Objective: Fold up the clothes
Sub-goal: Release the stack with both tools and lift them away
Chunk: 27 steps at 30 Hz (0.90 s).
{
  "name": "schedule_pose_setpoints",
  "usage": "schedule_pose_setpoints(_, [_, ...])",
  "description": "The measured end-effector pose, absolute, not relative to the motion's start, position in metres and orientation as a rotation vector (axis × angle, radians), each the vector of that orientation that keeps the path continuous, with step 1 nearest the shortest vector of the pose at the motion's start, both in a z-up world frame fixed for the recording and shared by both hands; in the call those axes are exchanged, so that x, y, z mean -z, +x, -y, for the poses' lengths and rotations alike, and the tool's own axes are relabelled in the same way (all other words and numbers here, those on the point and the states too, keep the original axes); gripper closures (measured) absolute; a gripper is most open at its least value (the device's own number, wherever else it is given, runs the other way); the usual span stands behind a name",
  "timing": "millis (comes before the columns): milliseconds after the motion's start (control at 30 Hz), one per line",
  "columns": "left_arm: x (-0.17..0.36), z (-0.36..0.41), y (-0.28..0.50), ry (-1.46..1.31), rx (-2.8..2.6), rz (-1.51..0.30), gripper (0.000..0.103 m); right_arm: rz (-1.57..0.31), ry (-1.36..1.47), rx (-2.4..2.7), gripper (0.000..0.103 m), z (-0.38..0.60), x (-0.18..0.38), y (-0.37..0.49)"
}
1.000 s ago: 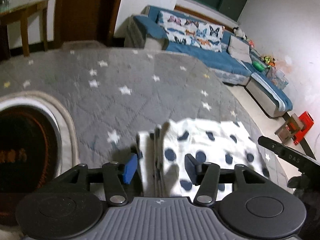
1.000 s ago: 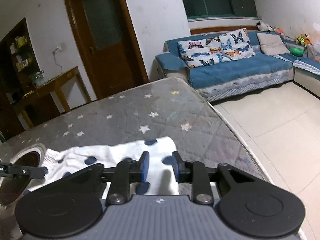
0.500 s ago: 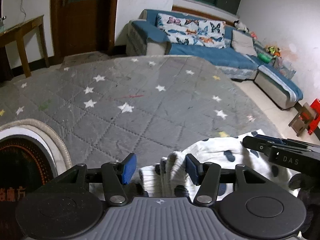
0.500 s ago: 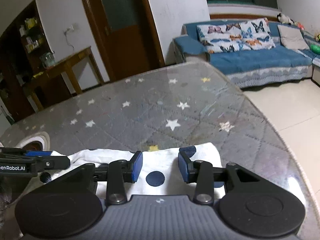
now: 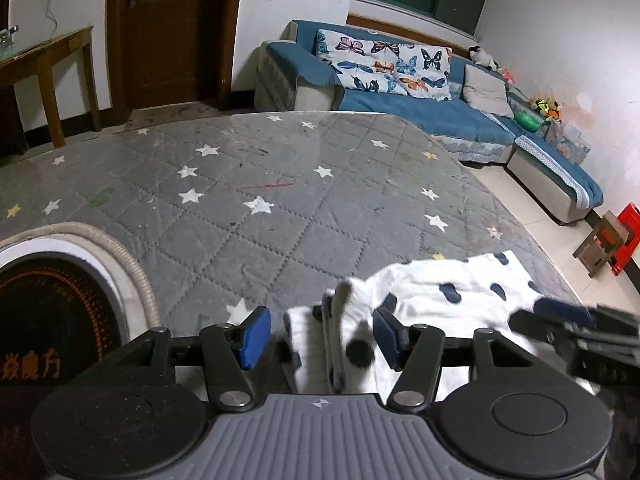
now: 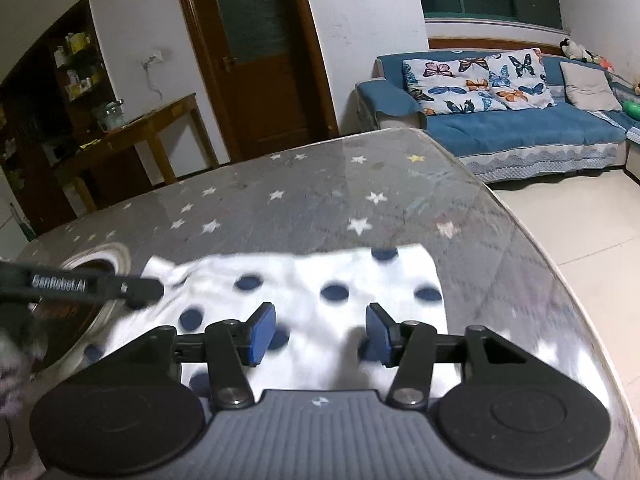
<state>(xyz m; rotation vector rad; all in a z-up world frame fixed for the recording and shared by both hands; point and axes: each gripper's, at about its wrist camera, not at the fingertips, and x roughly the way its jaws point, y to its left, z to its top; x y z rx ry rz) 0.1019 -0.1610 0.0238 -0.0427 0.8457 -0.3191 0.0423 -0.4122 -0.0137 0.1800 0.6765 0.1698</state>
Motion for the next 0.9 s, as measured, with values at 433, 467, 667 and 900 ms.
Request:
schedule_pose_setpoints(433, [-0.018, 0.15, 0.069, -0.023, 0.324, -0.845, 0.041, -0.668, 0.112, -0.133, 0.041, 0.396, 0.029, -0.021])
schedule_pose_setpoints(467, [-0.019, 0.149, 0.067, -0.028, 0.325, -0.841, 0.041, -0.657, 0.1, -0.132, 0.037, 0.393, 0.028, -0.024])
schedule_pose_setpoints(667, [-0.027, 0.139, 0.047, -0.042, 0.347, -0.808, 0.033, -0.602, 0.061, -0.138, 0.023, 0.382, 0.024, -0.047])
schedule_pose_setpoints(900, [-0.03, 0.132, 0.017, -0.044, 0.373, -0.771, 0.017, -0.568, 0.074, -0.124, 0.009, 0.377, 0.025, -0.07])
